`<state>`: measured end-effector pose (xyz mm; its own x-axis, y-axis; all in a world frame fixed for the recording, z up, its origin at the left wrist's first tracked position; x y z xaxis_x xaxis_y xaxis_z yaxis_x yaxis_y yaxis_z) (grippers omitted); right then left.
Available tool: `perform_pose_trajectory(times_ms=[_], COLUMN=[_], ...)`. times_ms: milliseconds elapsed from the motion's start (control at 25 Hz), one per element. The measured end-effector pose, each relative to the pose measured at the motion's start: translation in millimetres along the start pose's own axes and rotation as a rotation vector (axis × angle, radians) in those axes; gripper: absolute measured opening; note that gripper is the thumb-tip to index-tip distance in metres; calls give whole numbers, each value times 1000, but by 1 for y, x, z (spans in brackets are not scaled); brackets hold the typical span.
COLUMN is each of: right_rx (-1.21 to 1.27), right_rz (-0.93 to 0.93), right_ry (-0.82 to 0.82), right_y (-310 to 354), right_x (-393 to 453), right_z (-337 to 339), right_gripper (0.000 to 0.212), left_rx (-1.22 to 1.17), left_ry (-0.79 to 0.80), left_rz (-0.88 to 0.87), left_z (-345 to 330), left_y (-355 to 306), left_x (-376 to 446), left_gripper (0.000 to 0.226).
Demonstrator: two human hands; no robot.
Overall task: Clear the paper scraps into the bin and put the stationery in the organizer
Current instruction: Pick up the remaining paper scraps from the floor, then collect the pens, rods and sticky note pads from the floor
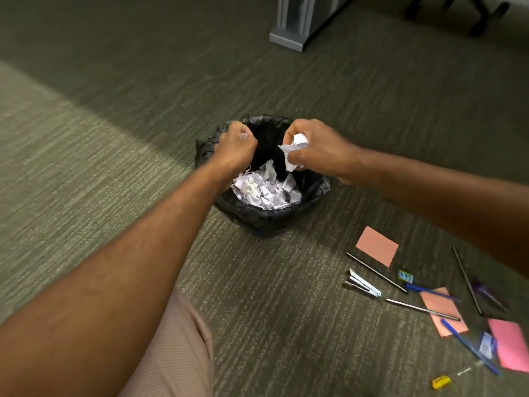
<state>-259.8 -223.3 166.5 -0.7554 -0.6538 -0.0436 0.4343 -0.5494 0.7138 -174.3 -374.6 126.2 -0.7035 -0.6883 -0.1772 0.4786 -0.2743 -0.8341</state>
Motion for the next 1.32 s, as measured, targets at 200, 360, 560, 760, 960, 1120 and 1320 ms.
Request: perform_pose_trajectory(times_ms=[200,360,560,760,960,1120,1320], right_rx=[-161,-186,-186,-129,-79,-124,-163], right_rz=[18,77,136,173,206,148,-109], right_ry=[88,112,75,-73,-403,-631,-777], right_y=[-10,-16,-14,-18,-40,-85,-174], right_x=[19,27,33,28,-2,-44,-119], right_z=[-41,-53,-49,-24,37,81,113], right_gripper=[35,53,58,45,25,27,30], left_rx=[96,249,313,361,256,264,350], left_ry=[70,112,111,11,-67,-60,97], left_rz=[-96,-202,-257,-374,-597,-802,-1021], left_z=[12,8,0,-13,-45,-102,-199], left_y=[21,20,15,-3,-42,-77,-96], left_x=[3,3,5,4,-14,-45,-96], left_gripper=[15,38,52,49,38,34,31])
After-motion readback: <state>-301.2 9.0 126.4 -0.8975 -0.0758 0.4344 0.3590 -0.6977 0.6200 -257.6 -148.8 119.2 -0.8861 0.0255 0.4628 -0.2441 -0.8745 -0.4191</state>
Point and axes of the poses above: each hand's wrist, its own x-axis towards the middle knuckle, its own z-axis out of the back of the hand, y = z × x, the point moved 5 cm from there along x, towards the middle knuckle, and after that the axes turned 7 degrees about -y, right-handed, at the moved point
